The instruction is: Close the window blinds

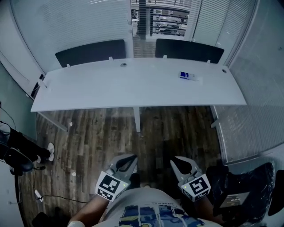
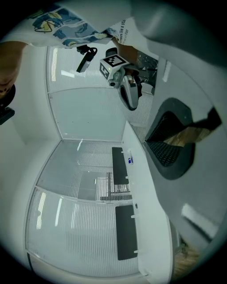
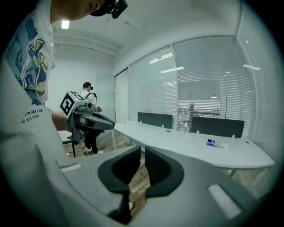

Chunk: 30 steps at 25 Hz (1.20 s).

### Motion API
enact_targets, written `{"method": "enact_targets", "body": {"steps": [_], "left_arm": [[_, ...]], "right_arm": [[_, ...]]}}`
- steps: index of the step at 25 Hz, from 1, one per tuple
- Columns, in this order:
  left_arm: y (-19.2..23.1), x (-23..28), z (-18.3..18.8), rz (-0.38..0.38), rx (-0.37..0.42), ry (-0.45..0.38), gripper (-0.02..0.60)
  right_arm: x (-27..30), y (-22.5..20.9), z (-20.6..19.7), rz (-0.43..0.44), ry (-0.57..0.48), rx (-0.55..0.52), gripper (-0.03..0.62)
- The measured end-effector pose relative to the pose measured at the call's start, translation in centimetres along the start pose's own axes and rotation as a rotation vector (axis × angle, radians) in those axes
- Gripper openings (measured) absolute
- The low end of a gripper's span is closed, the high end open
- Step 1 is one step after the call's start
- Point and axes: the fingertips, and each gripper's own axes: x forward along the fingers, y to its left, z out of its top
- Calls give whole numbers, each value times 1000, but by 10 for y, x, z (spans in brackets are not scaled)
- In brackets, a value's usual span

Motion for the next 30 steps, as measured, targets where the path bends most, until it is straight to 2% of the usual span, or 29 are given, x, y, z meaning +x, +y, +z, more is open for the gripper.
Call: {"method": "enact_targets", "body": {"steps": [7, 14, 17, 21, 25, 30], "left_arm": [[68, 36, 23, -18, 23, -28, 9], [133, 55, 29, -45, 37, -47, 9], [150, 62, 28, -68, 23, -50, 9], [167, 74, 28, -58, 24, -40, 9], [178, 97, 33, -51, 16, -33, 9], [189, 127, 55, -15, 18, -49, 9]], "right_arm": [[63, -29, 34, -27, 14, -11, 20], [128, -44, 53, -39, 0, -22, 20], [148, -48, 59, -44, -6, -14, 20], [165, -56, 61, -37, 9, -9, 20], [176, -80, 64, -27, 14, -17, 20], [193, -119, 80, 6, -7, -29, 20]]}}
